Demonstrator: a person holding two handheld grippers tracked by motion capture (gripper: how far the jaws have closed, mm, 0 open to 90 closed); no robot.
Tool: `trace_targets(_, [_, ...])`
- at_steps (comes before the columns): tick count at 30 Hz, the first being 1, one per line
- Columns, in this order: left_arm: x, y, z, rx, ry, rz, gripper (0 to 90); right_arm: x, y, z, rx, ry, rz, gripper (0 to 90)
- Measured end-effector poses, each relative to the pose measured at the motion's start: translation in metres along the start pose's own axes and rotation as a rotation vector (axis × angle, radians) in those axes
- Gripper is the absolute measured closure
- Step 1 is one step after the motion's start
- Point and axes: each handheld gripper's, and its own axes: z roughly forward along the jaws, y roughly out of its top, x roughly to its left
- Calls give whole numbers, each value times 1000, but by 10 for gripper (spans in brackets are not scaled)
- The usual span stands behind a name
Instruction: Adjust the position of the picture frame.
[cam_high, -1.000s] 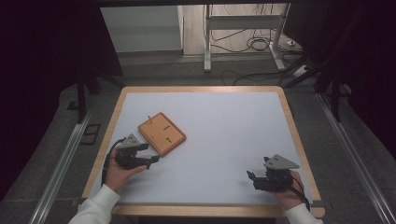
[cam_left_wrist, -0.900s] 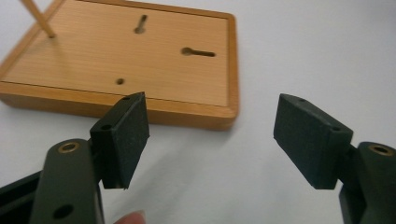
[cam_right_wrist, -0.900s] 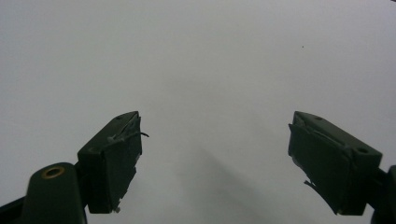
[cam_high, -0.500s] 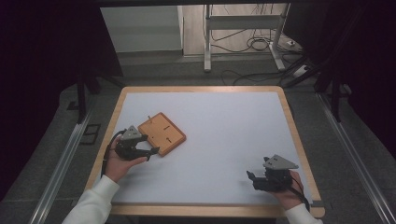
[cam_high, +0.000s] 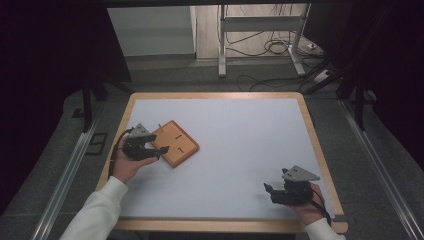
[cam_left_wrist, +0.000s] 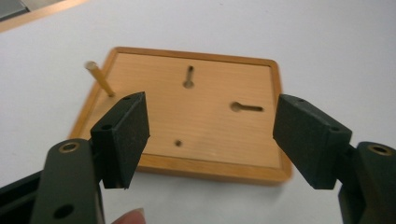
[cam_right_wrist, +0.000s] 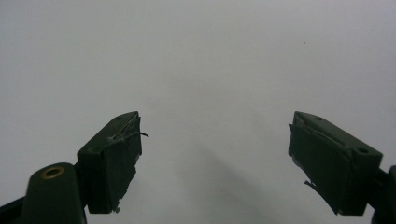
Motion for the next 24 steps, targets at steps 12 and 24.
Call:
trace_targets(12, [30, 7, 15, 16, 61, -39, 259, -1, 0, 0, -1, -5, 3, 175])
trace_targets(24, [50, 2, 42, 11, 76, -66, 304, -2, -1, 1, 13, -10, 10, 175])
